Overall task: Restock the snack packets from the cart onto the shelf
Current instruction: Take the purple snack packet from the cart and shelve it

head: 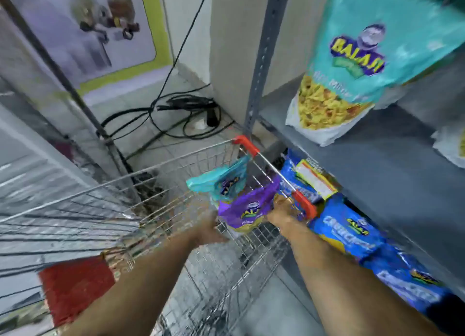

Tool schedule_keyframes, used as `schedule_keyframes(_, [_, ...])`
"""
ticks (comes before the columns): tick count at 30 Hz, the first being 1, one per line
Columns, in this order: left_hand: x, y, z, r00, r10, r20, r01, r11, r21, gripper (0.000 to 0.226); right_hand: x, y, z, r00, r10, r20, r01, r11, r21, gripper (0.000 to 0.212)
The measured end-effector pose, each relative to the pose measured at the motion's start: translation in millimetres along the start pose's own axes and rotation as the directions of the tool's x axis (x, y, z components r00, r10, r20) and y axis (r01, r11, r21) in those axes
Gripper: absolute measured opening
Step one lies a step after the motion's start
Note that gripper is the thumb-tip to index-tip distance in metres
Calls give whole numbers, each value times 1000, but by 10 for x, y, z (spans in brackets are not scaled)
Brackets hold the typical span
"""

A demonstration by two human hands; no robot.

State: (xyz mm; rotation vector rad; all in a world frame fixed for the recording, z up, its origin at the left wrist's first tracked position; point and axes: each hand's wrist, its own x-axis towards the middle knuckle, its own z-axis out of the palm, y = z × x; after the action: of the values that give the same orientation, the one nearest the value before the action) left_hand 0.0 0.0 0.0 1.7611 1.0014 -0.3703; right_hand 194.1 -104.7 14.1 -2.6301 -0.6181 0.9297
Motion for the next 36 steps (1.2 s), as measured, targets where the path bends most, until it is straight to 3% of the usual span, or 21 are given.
schedule_keyframes(2, [107, 52, 70, 1000, 7, 11, -6, 996, -87, 45, 182, 16, 122, 995, 58, 83, -67, 991, 115, 57])
schedule_keyframes(4, [292, 60, 190, 999, 33, -27, -38, 978, -203, 33, 320, 29, 210, 981, 95, 167, -124, 977, 172, 45])
schedule_keyframes(6, [399, 51, 288, 990, 62, -128, -96, 956, -277, 43, 398, 10, 256, 976, 65, 207, -101, 980, 169, 48])
schedule_keyframes(10, [473, 10, 341, 949, 52, -312, -184, 892, -412, 36, 499, 31, 304, 987, -17, 160, -37, 944, 327, 53])
schedule_keyframes(14, [386, 27, 216, 939, -12, -343, -177, 840, -513, 18, 367, -13, 168, 977, -127, 171, 36, 891, 452, 49])
schedule_keyframes(17, [127, 228, -50, 931, -67, -358, -158, 811, -563, 38, 109, -165, -90, 949, -234, 213, 91, 847, 524, 34])
schedule_keyframes(19, [-88, 417, -259, 906, -45, -421, -229, 784, -577, 49, -133, -297, -268, 936, -298, 187, 138, 800, 584, 26])
schedule_keyframes(21, [-339, 627, -448, 886, -16, -463, -265, 801, -536, 75, -402, -412, -444, 936, -325, 136, 147, 710, 688, 19])
schedule_keyframes(24, [-700, 964, -640, 866, 39, -498, -300, 839, -455, 98, -816, -509, -757, 940, -341, 22, 187, 569, 801, 30])
schedule_keyframes(27, [-1037, 1416, -696, 838, 125, -531, -354, 865, -355, 95, -1179, -469, -1145, 934, -348, -82, 251, 473, 845, 47])
schedule_keyframes(31, [-1309, 2038, -475, 794, 270, -546, -467, 844, -262, 84, -1588, -146, -1682, 921, -321, -219, 332, 360, 872, 36])
schedule_keyframes(36, [-1486, 2856, 278, 737, 465, -490, -608, 773, -181, 80, -2039, 689, -2332, 888, -188, -419, 458, 300, 837, 33])
